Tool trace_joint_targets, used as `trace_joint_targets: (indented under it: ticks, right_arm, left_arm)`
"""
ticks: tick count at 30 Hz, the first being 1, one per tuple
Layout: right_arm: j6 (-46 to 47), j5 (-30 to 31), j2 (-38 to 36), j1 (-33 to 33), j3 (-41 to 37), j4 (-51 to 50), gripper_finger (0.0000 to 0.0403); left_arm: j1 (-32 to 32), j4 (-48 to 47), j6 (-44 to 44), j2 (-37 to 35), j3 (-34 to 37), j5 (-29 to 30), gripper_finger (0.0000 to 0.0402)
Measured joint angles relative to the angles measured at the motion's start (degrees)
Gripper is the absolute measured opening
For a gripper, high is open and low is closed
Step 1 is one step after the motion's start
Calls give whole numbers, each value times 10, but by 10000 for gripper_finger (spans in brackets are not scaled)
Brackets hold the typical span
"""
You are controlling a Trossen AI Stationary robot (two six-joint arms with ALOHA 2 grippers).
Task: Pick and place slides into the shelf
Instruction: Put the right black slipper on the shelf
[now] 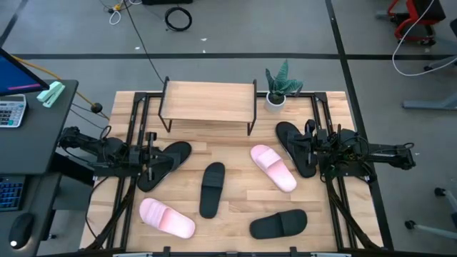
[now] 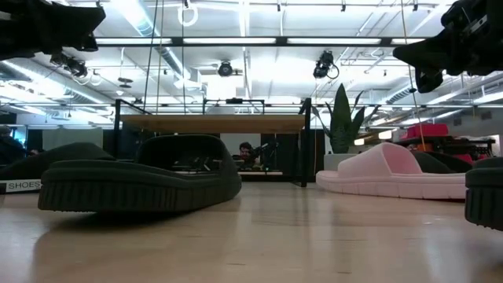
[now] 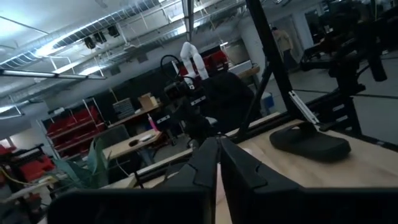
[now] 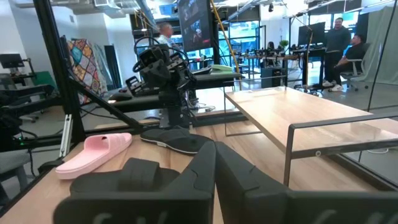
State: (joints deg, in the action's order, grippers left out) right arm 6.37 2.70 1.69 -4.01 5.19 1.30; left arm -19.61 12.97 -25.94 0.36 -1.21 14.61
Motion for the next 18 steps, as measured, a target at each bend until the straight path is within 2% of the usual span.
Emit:
trace_joint_targets:
  ticks: [6,8,13,18]
  right_arm:
    - [0,0,0,0,0,0,14]
    - [0,0,0,0,0,0,14]
    - [0,0,0,0,0,0,14]
    - [0,0,0,0,0,0,14]
  left_arm:
    - [11,3,-44,2,-14,12,82]
    - [12,-2,-23,4,-28,13,106]
    - [12,-97,63,4,-75,12,162]
    - [12,-153,87,34,-131,13,184]
